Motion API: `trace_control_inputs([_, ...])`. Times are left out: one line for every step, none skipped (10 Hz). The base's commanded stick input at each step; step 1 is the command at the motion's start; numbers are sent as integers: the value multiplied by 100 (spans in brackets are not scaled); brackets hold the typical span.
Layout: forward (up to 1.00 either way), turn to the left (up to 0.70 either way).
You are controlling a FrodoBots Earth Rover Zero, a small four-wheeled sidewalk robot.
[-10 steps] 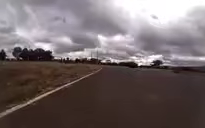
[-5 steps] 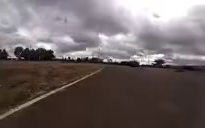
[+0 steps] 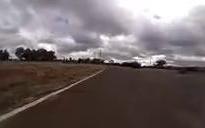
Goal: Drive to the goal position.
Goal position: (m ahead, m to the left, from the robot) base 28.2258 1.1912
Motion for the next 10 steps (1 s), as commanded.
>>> trace_control_inputs([85, 4])
trace_control_inputs([85, 4])
trace_control_inputs([85, 4])
trace_control_inputs([85, 4])
trace_control_inputs([85, 4])
trace_control_inputs([85, 4])
trace_control_inputs([85, 4])
trace_control_inputs([85, 4])
trace_control_inputs([85, 4])
trace_control_inputs([85, 4])
